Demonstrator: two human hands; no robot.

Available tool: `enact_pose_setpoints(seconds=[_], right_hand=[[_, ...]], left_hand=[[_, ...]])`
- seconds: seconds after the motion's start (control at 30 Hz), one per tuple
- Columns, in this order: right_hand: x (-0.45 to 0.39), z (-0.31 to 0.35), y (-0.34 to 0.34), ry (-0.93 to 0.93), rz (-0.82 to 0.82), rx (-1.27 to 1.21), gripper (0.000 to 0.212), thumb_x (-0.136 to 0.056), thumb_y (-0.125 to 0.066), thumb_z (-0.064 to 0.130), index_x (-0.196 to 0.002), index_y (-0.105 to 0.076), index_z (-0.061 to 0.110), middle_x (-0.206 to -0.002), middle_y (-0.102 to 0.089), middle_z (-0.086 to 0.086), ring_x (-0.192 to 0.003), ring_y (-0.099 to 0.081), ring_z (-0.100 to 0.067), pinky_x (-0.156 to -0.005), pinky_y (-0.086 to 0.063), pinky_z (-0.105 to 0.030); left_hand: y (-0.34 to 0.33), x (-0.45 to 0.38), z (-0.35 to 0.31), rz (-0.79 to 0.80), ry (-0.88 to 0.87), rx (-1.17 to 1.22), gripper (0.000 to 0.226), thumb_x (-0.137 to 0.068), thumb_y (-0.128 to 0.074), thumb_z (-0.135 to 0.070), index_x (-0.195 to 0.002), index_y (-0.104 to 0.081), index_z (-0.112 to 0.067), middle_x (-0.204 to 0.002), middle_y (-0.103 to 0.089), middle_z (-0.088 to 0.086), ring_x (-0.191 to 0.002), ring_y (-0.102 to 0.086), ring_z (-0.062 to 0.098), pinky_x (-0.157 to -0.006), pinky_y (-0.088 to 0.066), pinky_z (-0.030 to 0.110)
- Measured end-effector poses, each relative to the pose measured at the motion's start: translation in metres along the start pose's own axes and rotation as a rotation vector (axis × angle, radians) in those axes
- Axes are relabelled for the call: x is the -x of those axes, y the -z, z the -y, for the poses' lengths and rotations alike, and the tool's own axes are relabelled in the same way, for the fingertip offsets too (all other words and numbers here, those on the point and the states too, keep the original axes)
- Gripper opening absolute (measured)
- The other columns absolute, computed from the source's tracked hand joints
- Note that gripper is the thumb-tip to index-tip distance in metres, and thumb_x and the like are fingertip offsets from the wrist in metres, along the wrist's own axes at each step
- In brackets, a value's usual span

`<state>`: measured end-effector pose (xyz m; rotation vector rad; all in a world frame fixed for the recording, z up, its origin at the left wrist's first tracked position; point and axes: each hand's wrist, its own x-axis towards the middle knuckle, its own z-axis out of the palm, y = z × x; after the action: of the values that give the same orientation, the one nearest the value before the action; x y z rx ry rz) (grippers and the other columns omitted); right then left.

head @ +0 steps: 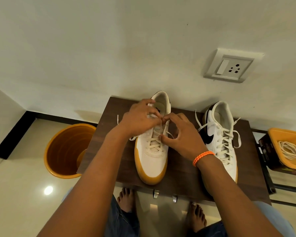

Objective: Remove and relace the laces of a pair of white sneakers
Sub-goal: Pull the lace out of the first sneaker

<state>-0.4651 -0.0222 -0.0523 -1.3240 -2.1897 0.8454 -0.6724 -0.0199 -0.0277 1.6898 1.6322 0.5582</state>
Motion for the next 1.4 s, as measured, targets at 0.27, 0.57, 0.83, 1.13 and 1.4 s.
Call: enact_pose_setpoints(seconds=[0.27, 0.57, 0.83, 1.13, 1.4], right_hand=[[0.000, -0.001, -0.001, 0.000, 0.003, -0.030, 0.046, -0.081, -0.081, 0.045, -0.120, -0.057, 0.041, -0.118, -0.050, 0.010, -0.076, -0.054, -0.001, -0.068, -0.047, -0.019], [-0.001, 0.002, 0.000, -0.020, 0.013, 0.021, 0.046, -0.080, -0.082, 0.047, -0.117, -0.055, 0.044, -0.119, -0.049, 0.011, -0.078, -0.058, -0.008, -0.074, -0.059, -0.034], [0.002, 0.006, -0.002, -0.021, 0.013, 0.120, 0.034, -0.084, -0.073, 0.053, -0.111, -0.055, 0.042, -0.115, -0.045, 0.012, -0.082, -0.060, -0.011, -0.072, -0.060, -0.036], [0.006, 0.021, -0.020, 0.003, -0.102, 0.251, 0.011, -0.089, -0.073, 0.042, -0.094, -0.070, 0.033, -0.152, -0.033, 0.006, -0.138, -0.032, -0.021, -0.107, -0.036, -0.040], [0.005, 0.030, -0.020, -0.026, -0.106, 0.197, 0.004, -0.093, -0.069, 0.036, -0.093, -0.072, 0.035, -0.165, -0.024, 0.013, -0.153, -0.012, -0.015, -0.115, -0.016, -0.049]], left_hand=[[-0.009, 0.002, -0.004, 0.131, -0.008, -0.089, 0.019, -0.092, -0.076, -0.027, -0.079, -0.077, -0.041, -0.166, -0.026, -0.024, -0.151, -0.018, 0.022, -0.122, -0.022, 0.060], [0.015, 0.006, -0.003, -0.003, 0.059, 0.417, 0.012, -0.093, -0.073, -0.012, -0.083, -0.079, -0.013, -0.136, -0.060, -0.014, -0.119, -0.060, 0.004, -0.103, -0.046, 0.034], [0.011, 0.004, -0.001, -0.181, 0.133, 0.294, 0.020, -0.099, -0.063, -0.016, -0.083, -0.068, -0.004, -0.112, -0.065, 0.012, -0.096, -0.074, 0.028, -0.088, -0.063, 0.054], [0.027, 0.008, 0.008, -0.461, 0.383, 0.281, 0.032, -0.104, -0.046, -0.021, -0.083, -0.066, -0.009, -0.080, -0.069, 0.010, -0.059, -0.066, 0.020, -0.065, -0.063, 0.037], [0.023, 0.005, 0.023, -0.374, 0.265, -0.254, 0.016, -0.098, -0.064, -0.034, -0.097, -0.078, -0.025, -0.106, -0.076, -0.001, -0.094, -0.065, 0.019, -0.079, -0.050, 0.035]])
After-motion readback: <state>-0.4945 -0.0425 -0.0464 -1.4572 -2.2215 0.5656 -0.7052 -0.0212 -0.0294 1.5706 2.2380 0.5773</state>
